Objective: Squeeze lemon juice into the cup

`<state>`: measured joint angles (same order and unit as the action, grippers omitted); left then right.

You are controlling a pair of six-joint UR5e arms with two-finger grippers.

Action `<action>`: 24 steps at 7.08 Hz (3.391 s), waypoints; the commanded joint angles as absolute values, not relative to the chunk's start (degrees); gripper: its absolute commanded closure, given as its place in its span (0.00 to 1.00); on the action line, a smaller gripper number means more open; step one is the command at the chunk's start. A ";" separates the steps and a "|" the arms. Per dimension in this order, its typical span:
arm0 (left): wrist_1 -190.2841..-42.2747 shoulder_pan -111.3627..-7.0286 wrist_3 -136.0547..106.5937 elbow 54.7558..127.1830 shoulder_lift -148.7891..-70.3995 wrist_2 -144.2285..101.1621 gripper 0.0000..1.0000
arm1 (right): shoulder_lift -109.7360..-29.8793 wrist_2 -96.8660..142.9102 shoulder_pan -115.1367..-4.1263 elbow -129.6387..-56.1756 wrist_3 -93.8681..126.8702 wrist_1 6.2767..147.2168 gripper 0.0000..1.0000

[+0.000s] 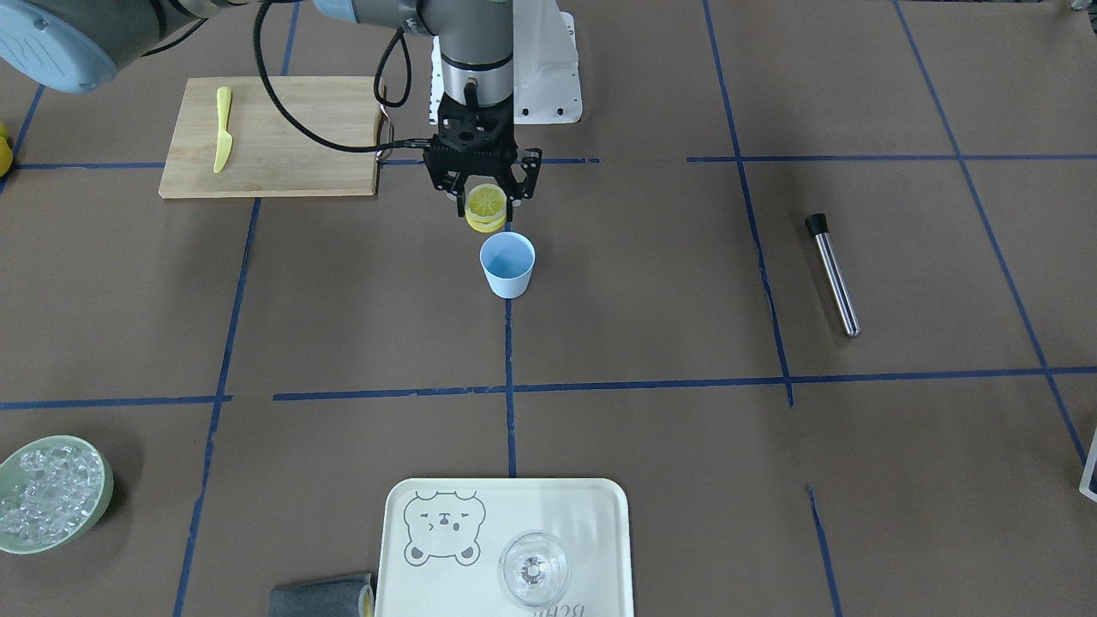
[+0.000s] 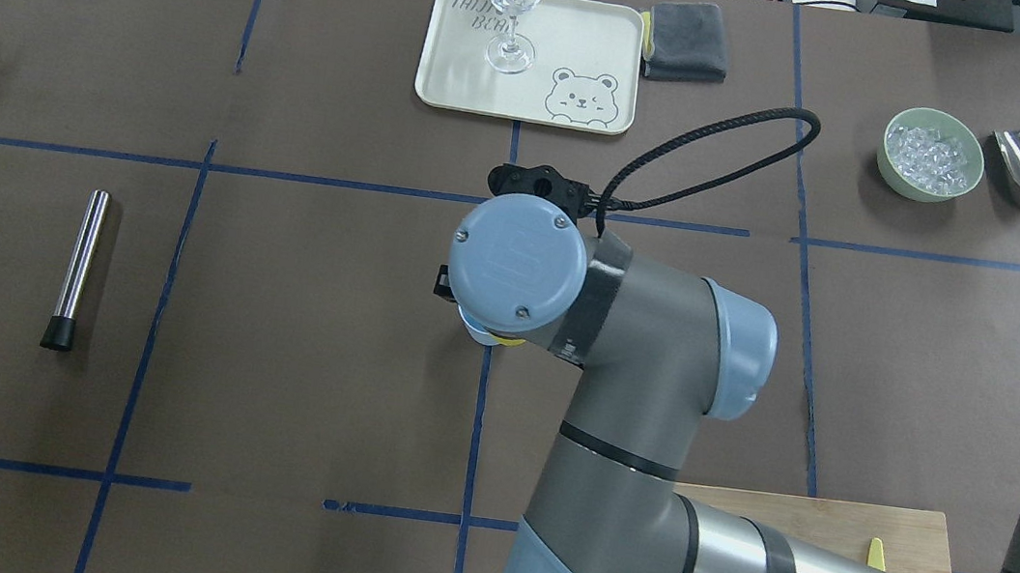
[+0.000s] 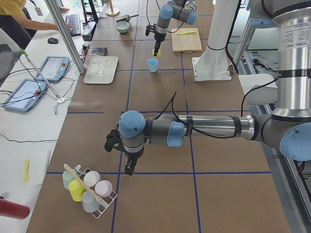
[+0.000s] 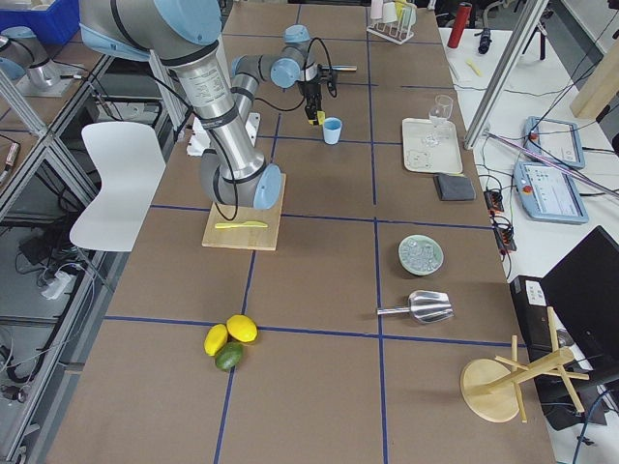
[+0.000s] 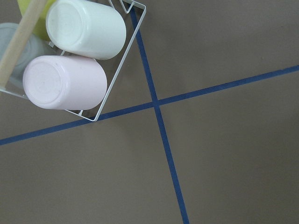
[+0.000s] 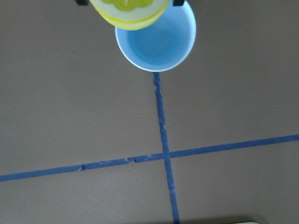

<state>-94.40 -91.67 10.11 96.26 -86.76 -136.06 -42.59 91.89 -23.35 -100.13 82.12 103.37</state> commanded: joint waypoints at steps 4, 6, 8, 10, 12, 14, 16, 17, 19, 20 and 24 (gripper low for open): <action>-94.39 -91.67 10.11 96.15 -86.57 -136.05 0.00 | -40.08 91.93 -23.82 -91.23 82.00 98.88 1.00; -94.39 -91.67 10.11 96.15 -86.57 -136.05 0.00 | -40.08 92.02 -23.82 -91.23 82.00 98.88 0.70; -94.31 -91.58 10.11 96.24 -86.57 -136.05 0.00 | -40.08 92.46 -23.91 -91.40 81.48 98.79 0.01; -94.31 -91.67 10.11 96.07 -86.57 -136.05 0.00 | -40.08 93.69 -23.91 -91.93 80.95 98.70 0.00; -94.31 -91.67 10.19 96.50 -86.57 -135.88 0.00 | -40.34 98.75 -27.57 -94.03 76.40 99.05 0.00; -97.37 -91.32 10.29 96.41 -87.18 -134.92 0.00 | -43.13 104.21 -34.07 -96.84 65.62 99.05 0.00; -101.91 -90.97 10.02 97.55 -90.33 -132.37 0.00 | -52.07 113.43 -46.17 -101.84 46.50 98.88 0.00; -112.57 -91.05 9.93 97.65 -90.35 -132.45 0.00 | -55.60 115.99 -53.45 -102.65 35.97 98.79 0.00; -122.95 -90.71 0.18 97.20 -90.44 -134.89 0.00 | -62.63 124.68 -66.38 -100.30 17.39 98.97 0.00; -122.70 -90.18 -3.57 97.29 -90.53 -137.35 0.00 | -68.32 127.24 -71.23 -100.28 13.14 98.44 0.00; -123.92 -70.88 -23.29 102.99 -92.37 -135.56 0.00 | -90.50 129.11 -82.51 -98.61 -0.69 92.48 0.00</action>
